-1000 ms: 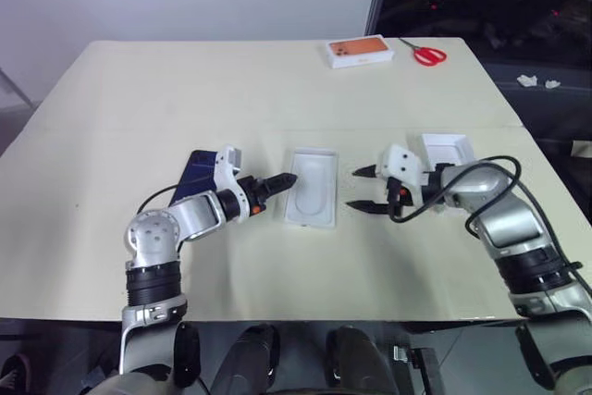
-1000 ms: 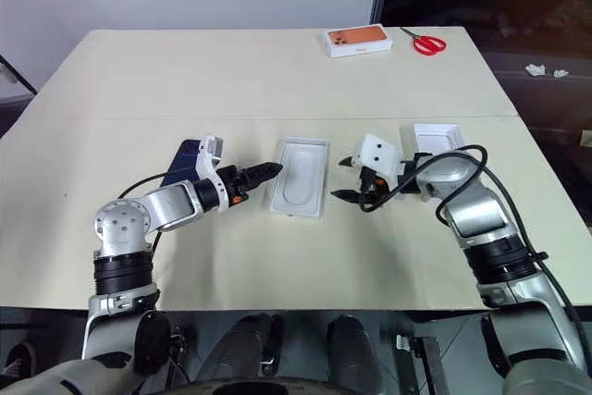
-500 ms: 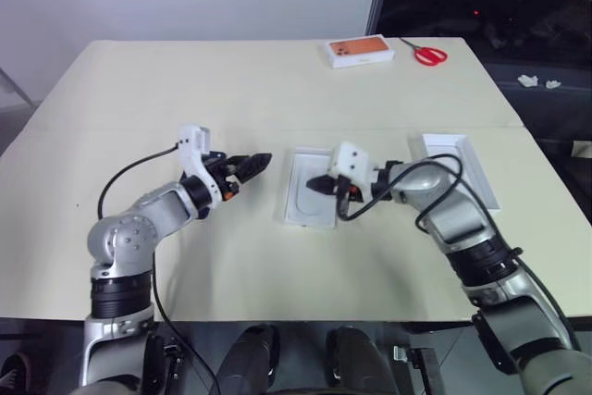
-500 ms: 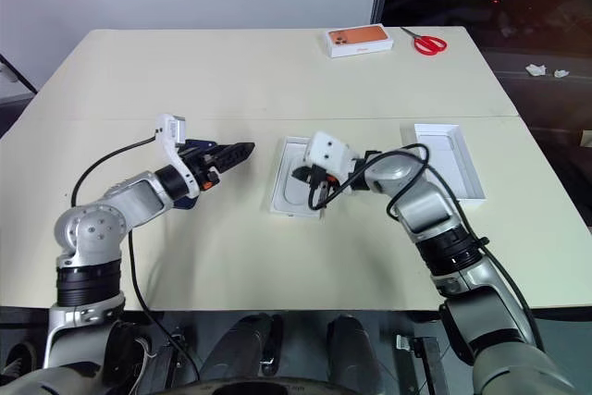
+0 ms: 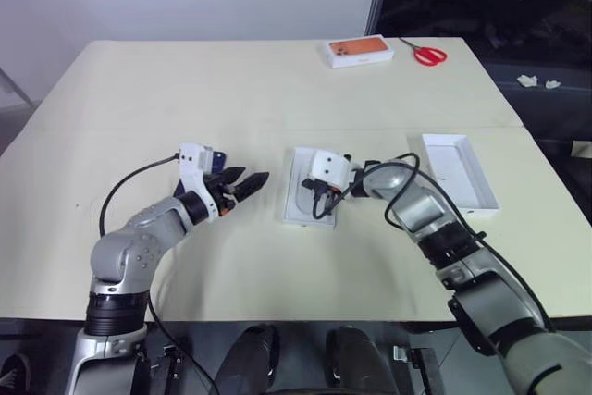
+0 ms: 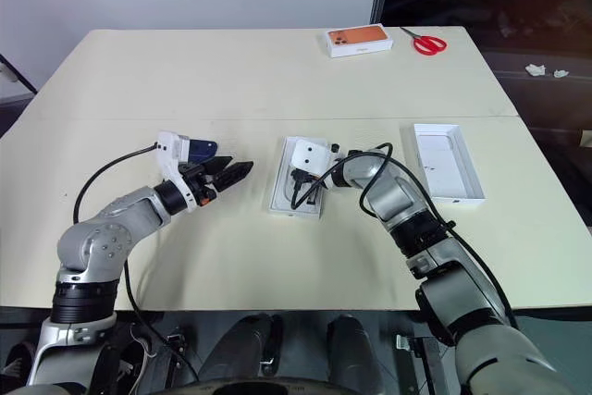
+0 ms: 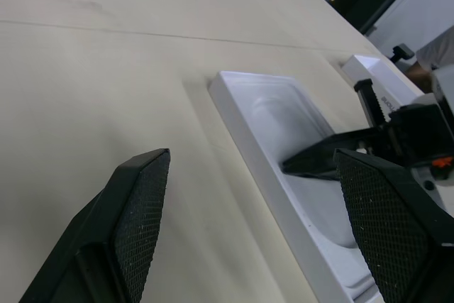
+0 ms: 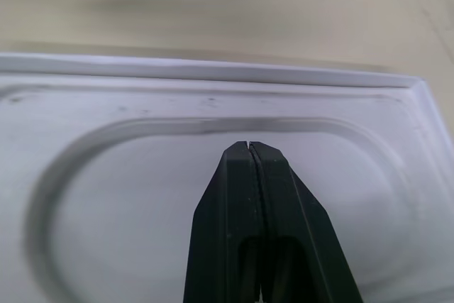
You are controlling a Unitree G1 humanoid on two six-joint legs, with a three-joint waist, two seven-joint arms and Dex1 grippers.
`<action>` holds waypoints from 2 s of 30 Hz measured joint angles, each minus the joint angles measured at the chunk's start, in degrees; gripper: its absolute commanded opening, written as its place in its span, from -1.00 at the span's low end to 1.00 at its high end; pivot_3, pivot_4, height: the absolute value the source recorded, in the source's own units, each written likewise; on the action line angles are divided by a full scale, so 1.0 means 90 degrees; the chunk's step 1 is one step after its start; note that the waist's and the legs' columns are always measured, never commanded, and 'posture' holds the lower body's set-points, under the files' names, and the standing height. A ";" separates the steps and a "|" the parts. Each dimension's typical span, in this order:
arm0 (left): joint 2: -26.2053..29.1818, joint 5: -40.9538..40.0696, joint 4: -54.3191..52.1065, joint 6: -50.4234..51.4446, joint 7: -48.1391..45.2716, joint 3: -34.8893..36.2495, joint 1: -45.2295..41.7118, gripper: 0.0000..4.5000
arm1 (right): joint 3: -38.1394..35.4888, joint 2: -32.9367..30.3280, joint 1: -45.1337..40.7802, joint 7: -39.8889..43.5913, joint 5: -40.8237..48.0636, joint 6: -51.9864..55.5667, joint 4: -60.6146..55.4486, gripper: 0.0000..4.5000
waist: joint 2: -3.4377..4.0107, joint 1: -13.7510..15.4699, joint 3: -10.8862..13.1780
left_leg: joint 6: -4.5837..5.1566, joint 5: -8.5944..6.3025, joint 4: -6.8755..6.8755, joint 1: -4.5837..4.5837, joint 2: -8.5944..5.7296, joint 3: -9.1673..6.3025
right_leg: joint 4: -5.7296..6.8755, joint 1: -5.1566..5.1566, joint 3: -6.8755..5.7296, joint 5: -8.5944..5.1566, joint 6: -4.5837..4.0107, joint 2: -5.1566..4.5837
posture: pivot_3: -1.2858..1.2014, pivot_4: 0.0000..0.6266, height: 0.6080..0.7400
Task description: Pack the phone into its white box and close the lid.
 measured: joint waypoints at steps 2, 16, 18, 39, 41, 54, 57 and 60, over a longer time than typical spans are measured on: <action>-0.0005 0.0012 -0.0074 -0.0002 0.0000 -0.0001 0.0000 0.72 | -0.0016 0.0028 -0.0032 -0.0063 -0.0021 -0.0108 0.0114 -0.99 | 0.0000 -0.0007 0.0000 | 0.0000 0.0000 0.0000 0.0000 0.0000 0.0000 | 0.0000 0.0000 0.0000 0.0000 0.0000 0.0000 | 0.03 -0.52 1.00; -0.0037 0.0320 -0.0035 -0.0004 -0.0089 -0.0045 0.0001 0.72 | -0.0809 -0.0035 -0.0311 0.0079 0.0338 0.0346 -0.0109 -0.99 | 0.0001 -0.0104 0.0001 | 0.0009 -0.0005 -0.0019 -0.0001 0.0000 0.0000 | -0.0001 -0.0008 0.0001 0.0000 0.0000 0.0000 | 0.03 -0.52 1.00; -0.0039 0.0387 -0.0034 -0.0010 -0.0091 -0.0096 -0.0002 0.72 | -0.0622 -0.0051 -0.0277 -0.0031 0.0054 0.0110 0.0057 -0.99 | 0.0001 -0.0115 0.0001 | 0.0005 -0.0001 -0.0026 0.0000 0.0000 0.0002 | -0.0001 -0.0013 0.0003 0.0000 0.0000 0.0001 | 0.03 -0.52 1.00; 0.0105 0.2494 0.0981 -0.0579 0.0155 -0.1275 -0.0467 -1.00 | -0.1247 -0.1526 0.0808 0.0401 0.0175 0.0137 -0.0248 -1.00 | 0.0010 -0.0104 -0.0002 | -0.0009 0.0011 -0.0059 0.0020 0.0003 0.0004 | -0.0006 -0.0003 0.0002 0.0001 0.0001 0.0000 | 0.03 -0.52 1.00; -0.0029 0.2691 0.1058 -0.0624 0.0154 -0.1513 -0.0584 -1.00 | -0.1166 -0.1522 0.0846 0.0390 0.0060 0.0092 -0.0385 -1.00 | 0.0010 -0.0093 -0.0003 | -0.0009 0.0011 -0.0060 0.0022 0.0003 0.0001 | -0.0008 0.0001 0.0000 0.0000 0.0001 0.0001 | 0.03 -0.52 1.00; -0.0816 0.2921 0.1260 -0.0285 -0.0781 -0.2472 -0.1158 -1.00 | -0.1130 -0.1792 0.1161 0.0936 0.0282 0.0453 -0.1081 -1.00 | 0.0011 0.0119 -0.0007 | 0.0000 0.0005 -0.0039 0.0019 -0.0014 -0.0006 | -0.0024 0.0026 -0.0012 0.0000 0.0001 -0.0008 | 0.03 -0.52 1.00; -0.1078 0.3033 0.1447 -0.0356 -0.0798 -0.2521 -0.1249 -1.00 | -0.1192 -0.2101 0.1328 0.1129 0.0339 0.0457 -0.1235 -1.00 | 0.0011 0.0181 -0.0007 | 0.0006 0.0001 -0.0030 0.0019 -0.0014 -0.0007 | -0.0025 0.0032 -0.0016 0.0000 0.0001 -0.0009 | 0.03 -0.52 1.00; -0.1269 0.3101 0.1578 -0.0466 -0.0799 -0.2541 -0.1272 -1.00 | -0.1234 -0.2257 0.1433 0.1272 0.0395 0.0515 -0.1366 -1.00 | 0.0011 0.0228 -0.0007 | 0.0010 -0.0002 -0.0024 0.0019 -0.0012 -0.0007 | -0.0026 0.0035 -0.0016 0.0000 0.0002 -0.0011 | 0.03 -0.52 1.00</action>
